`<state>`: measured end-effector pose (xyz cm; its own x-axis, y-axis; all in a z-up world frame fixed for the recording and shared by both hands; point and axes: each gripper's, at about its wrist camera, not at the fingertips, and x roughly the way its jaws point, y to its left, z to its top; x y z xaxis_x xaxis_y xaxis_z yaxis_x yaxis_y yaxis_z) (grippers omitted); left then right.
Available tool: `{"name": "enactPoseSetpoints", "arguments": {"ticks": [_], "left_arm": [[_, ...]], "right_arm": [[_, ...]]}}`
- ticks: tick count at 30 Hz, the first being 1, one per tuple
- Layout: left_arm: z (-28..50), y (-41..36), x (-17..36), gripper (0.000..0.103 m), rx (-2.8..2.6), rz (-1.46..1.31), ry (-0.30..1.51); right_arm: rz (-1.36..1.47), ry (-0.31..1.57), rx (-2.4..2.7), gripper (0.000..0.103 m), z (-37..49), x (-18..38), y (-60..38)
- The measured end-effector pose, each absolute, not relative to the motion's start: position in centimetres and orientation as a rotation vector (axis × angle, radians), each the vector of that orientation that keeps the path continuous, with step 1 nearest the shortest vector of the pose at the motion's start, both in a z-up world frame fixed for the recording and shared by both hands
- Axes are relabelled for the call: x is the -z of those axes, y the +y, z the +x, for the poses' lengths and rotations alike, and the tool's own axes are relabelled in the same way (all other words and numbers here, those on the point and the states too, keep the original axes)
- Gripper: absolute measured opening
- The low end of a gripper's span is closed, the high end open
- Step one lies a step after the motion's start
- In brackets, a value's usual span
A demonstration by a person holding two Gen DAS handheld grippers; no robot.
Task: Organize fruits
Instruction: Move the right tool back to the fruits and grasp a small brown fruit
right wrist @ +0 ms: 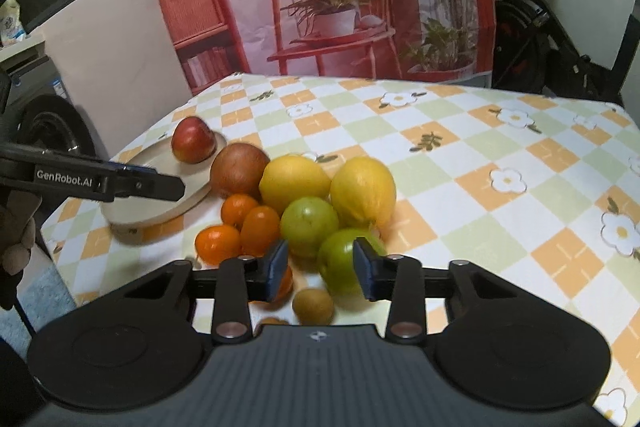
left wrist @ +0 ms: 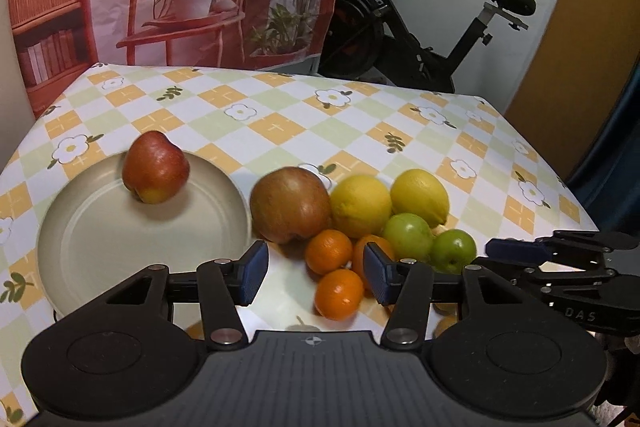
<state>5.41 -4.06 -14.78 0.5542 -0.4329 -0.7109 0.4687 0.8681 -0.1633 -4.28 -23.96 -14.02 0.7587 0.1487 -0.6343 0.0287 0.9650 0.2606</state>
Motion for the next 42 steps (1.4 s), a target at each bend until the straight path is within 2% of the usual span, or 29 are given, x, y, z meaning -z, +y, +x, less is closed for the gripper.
{"name": "enactPoseSetpoints", "arguments": {"ticks": [6,15,21,33,35,37,42], "left_arm": [[4.1,-5.6,15.0,0.052,0.557,0.070,0.844],[3.2,-7.9,16.3,0.051,0.657,0.117,0.895],[2.6,-10.0,17.8,0.047,0.748,0.148,0.961],[1.9,-12.3,19.5,0.047,0.846,0.194,0.994],[2.0,-12.4,19.7,0.042,0.846,0.193,1.001],[2.2,-12.4,19.9,0.030,0.840,0.188,1.010],[2.4,-11.5,19.5,0.030,0.826,0.147,0.994]], "right_arm": [[0.258,0.722,-0.116,0.023,-5.5,14.9,-24.1],[0.255,0.771,-0.096,0.023,-7.8,16.5,-24.5],[0.282,0.763,-0.040,0.023,-8.4,16.5,-25.8],[0.317,0.765,0.048,0.023,-8.7,16.8,-27.8],[0.316,0.766,0.046,0.023,-8.7,16.8,-27.8],[0.318,0.770,0.043,0.023,-8.6,16.9,-27.7],[0.335,0.775,0.028,0.023,-8.4,17.1,-27.6]]}}
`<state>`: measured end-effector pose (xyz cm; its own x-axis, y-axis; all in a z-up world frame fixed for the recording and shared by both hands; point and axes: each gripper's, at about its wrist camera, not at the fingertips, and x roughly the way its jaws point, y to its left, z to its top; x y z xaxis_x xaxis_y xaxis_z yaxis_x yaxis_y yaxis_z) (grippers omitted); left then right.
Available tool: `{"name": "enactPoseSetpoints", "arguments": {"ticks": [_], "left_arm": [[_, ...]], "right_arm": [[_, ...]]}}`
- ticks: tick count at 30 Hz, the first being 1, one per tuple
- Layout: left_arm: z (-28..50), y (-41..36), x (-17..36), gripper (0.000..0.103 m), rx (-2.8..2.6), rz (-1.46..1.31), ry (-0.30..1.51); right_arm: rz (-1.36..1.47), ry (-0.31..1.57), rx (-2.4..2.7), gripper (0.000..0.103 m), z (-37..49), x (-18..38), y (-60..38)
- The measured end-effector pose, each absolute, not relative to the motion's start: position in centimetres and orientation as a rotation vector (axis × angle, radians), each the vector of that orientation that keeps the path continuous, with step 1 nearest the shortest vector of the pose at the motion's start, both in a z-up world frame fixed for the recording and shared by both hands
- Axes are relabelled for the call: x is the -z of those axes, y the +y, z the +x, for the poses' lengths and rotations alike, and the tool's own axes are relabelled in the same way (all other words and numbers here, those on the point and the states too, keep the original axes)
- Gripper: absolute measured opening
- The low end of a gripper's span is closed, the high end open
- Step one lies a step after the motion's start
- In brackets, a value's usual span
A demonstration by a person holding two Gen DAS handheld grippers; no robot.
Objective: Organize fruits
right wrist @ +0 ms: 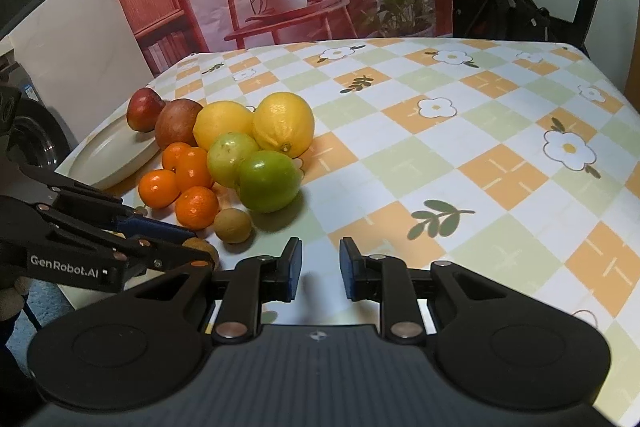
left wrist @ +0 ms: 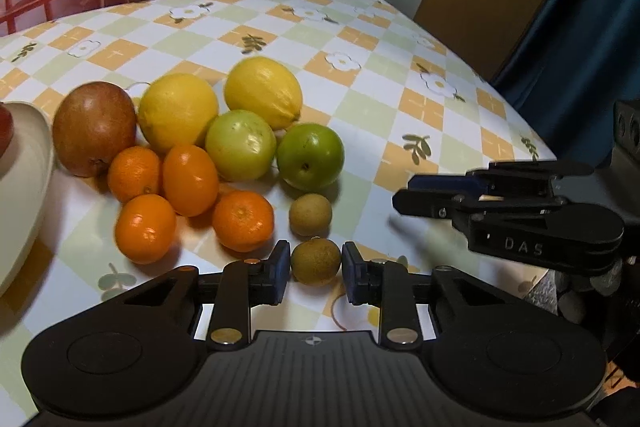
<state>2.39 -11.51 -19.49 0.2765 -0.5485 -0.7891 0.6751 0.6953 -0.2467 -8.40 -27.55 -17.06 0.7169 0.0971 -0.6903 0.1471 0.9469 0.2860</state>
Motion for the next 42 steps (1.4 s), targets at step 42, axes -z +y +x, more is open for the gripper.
{"name": "enactPoseSetpoints", "arguments": {"ticks": [42], "left_arm": [[4.7,-2.1,16.2,0.030,0.598,0.020,0.854]], "right_arm": [[0.290,0.836,-0.086,0.030,-3.5,17.6,-22.9]]}}
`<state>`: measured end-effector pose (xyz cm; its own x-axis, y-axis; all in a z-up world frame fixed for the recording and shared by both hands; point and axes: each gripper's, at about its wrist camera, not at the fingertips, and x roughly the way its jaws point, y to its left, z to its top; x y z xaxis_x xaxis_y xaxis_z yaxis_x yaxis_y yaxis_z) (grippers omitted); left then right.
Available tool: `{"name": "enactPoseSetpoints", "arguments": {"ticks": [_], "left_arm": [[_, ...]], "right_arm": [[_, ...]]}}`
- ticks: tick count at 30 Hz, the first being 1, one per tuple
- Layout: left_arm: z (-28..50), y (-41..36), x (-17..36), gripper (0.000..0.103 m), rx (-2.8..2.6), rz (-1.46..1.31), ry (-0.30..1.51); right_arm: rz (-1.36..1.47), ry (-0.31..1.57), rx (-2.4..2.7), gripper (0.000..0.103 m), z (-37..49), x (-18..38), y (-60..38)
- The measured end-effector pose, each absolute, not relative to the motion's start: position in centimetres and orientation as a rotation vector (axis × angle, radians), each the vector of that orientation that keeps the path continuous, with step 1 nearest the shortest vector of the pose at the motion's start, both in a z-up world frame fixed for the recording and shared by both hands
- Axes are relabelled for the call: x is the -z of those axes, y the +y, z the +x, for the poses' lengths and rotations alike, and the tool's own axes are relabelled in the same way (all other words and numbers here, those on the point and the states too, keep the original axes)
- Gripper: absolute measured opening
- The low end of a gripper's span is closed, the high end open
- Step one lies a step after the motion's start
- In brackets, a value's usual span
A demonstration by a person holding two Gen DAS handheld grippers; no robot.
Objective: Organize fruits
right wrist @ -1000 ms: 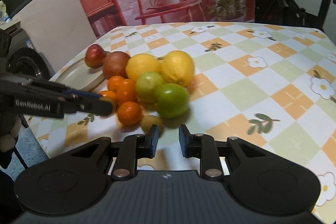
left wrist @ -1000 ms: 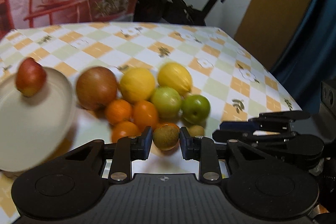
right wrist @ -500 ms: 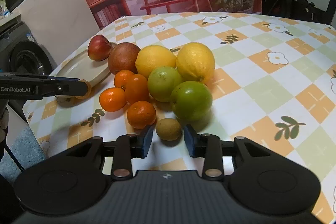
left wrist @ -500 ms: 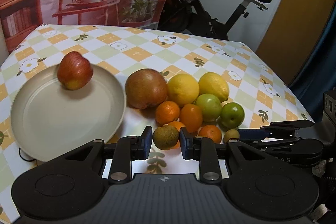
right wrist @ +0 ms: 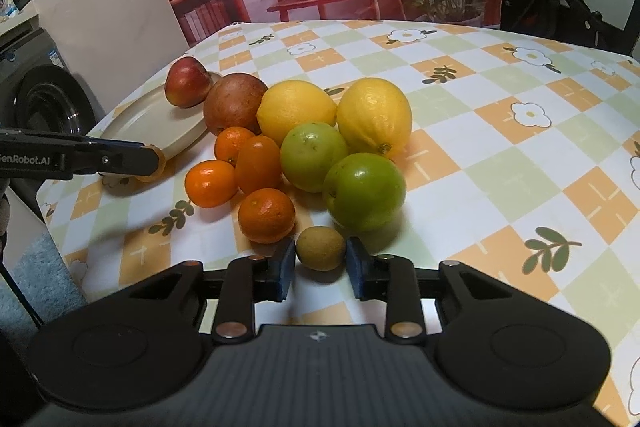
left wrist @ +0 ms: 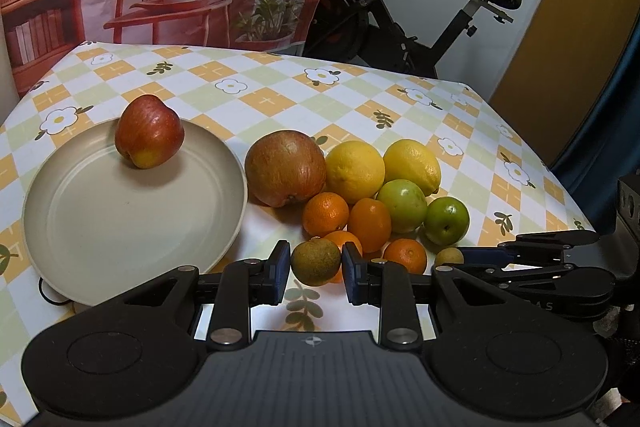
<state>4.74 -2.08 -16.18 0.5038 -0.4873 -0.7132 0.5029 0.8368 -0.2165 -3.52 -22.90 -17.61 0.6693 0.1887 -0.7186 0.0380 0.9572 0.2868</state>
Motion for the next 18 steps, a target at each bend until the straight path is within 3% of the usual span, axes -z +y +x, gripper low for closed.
{"name": "enactPoseSetpoints", "arguments": {"ticks": [18], "left_arm": [[7.5,3.3,11.8,0.030,0.479,-0.007,0.746]], "right_arm": [[0.251,0.728,-0.108,0.030,-3.2,12.8,-22.7]]}}
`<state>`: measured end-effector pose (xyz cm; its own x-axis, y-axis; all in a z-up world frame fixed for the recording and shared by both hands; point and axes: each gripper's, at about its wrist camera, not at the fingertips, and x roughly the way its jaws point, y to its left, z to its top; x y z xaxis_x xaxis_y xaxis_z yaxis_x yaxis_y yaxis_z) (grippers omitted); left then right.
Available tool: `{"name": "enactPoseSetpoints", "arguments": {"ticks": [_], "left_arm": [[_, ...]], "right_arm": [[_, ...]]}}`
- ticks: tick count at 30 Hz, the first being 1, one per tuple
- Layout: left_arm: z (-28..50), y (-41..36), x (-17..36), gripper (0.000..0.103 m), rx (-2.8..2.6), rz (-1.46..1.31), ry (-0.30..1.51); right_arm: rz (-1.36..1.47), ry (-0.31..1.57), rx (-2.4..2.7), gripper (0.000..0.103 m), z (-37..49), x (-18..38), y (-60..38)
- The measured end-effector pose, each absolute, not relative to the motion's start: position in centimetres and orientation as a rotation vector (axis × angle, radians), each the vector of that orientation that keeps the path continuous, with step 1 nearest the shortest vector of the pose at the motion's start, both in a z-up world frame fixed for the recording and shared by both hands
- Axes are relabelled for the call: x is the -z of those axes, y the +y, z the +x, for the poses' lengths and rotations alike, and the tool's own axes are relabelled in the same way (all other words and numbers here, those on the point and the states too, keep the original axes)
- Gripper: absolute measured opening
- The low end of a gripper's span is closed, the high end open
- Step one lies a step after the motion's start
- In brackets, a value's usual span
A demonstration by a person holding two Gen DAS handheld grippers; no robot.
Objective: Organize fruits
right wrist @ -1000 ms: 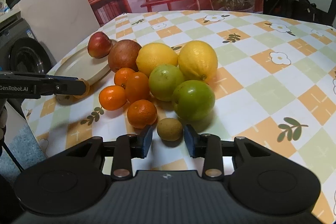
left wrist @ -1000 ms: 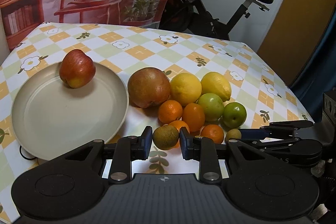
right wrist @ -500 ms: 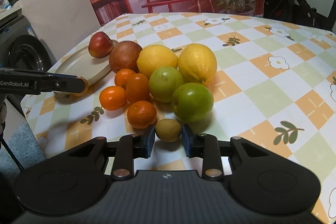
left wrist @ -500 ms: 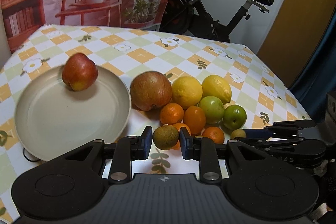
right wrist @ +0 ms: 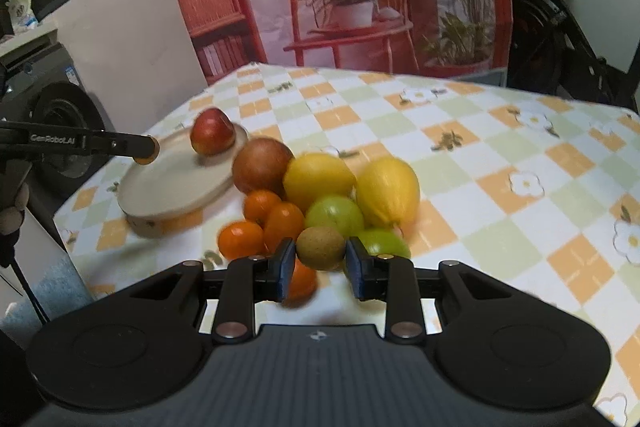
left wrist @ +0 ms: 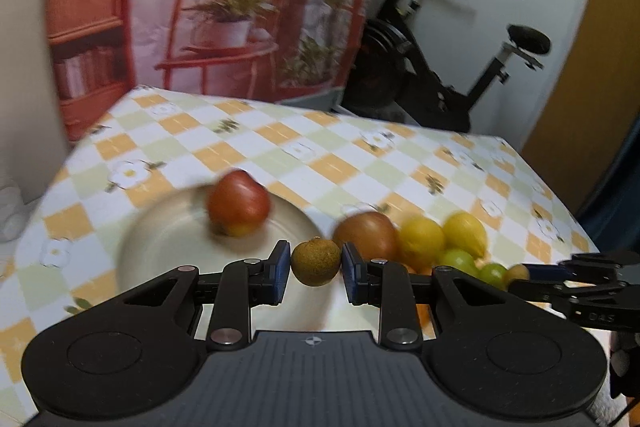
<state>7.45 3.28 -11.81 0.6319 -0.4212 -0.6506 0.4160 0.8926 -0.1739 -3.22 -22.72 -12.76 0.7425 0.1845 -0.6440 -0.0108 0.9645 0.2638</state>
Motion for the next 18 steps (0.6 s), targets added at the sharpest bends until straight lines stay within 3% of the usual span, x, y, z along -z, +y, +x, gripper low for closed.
{"name": "enactPoseSetpoints", "arguments": {"ticks": [18], "left_arm": [[13.9,9.7,11.0,0.030,0.369,-0.032,0.771]], "right_arm": [[0.113,0.702,-0.289,0.030,8.3,9.9,-16.4]]}}
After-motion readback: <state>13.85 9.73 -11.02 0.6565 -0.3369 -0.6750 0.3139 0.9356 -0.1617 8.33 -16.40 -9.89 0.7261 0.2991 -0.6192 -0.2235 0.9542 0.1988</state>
